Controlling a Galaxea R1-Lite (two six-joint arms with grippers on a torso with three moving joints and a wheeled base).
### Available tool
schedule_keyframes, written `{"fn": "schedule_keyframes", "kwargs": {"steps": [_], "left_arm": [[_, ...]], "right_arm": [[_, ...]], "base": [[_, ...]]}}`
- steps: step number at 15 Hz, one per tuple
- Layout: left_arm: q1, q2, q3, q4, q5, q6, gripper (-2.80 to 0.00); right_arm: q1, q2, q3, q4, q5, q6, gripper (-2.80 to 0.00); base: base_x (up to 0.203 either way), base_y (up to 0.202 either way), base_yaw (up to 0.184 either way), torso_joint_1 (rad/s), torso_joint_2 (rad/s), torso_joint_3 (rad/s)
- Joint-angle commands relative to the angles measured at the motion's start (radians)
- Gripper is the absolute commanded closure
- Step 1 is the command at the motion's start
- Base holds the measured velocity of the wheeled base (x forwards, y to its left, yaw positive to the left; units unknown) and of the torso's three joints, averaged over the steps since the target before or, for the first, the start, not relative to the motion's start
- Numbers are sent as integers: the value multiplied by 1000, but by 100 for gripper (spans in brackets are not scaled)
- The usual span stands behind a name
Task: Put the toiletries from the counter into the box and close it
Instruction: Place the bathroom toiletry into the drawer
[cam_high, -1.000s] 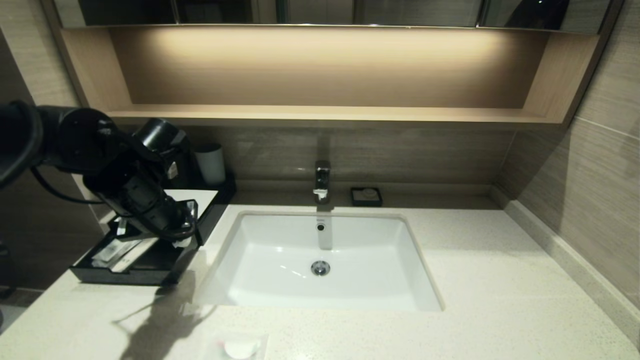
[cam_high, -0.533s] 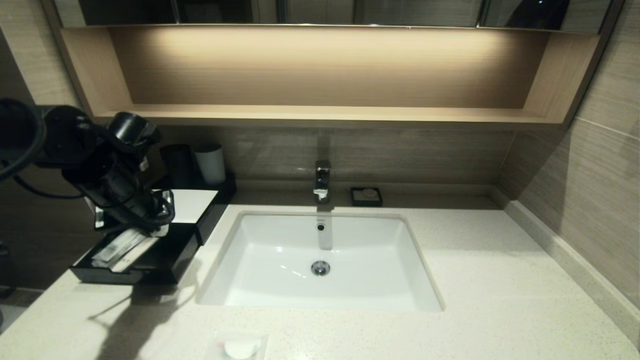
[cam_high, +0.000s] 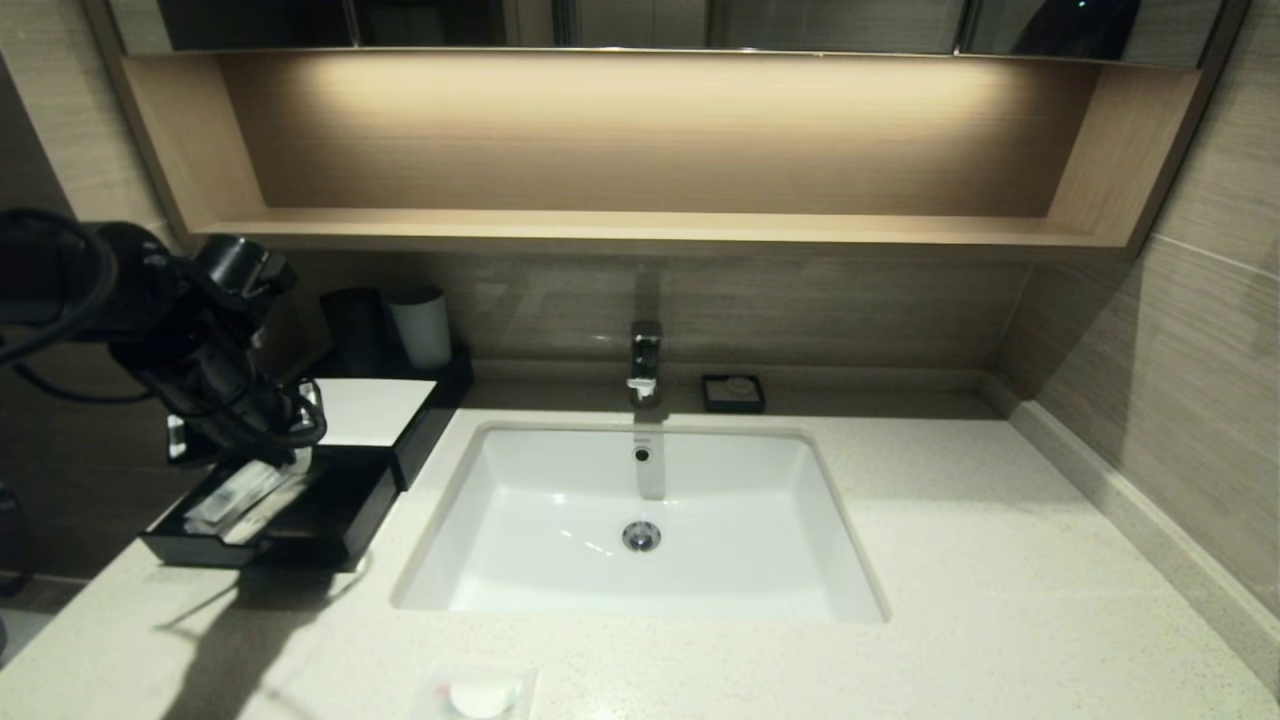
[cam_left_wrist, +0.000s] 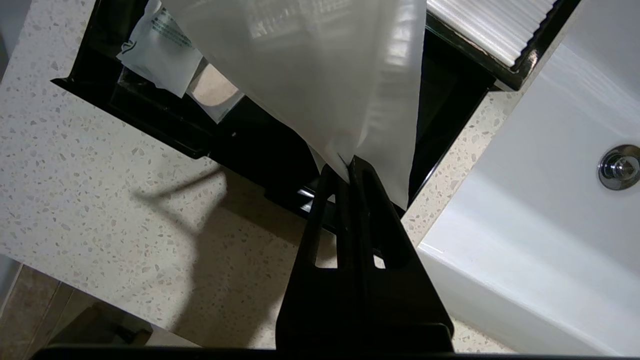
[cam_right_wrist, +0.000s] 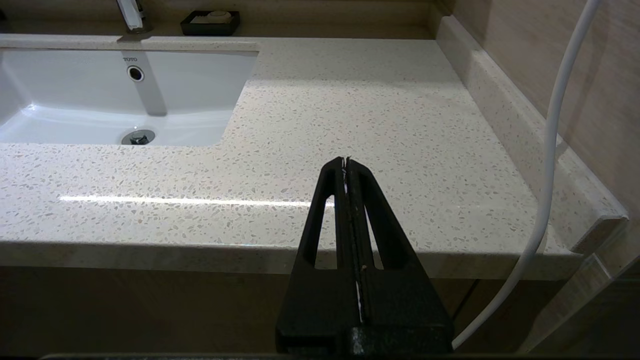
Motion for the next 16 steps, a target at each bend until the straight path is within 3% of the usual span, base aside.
{"fn": "schedule_keyframes", "kwargs": {"steps": [1,16], "left_arm": [[15,31,-1,-6,1,-3,0],[49,139,4,-34,-6,-12,0]], "right_arm": [[0,0,2,0,0,0,0],[0,0,2,0,0,1,0]], "base": [[0,0,0,0,0,0],[0,0,0,0,0,0]]}}
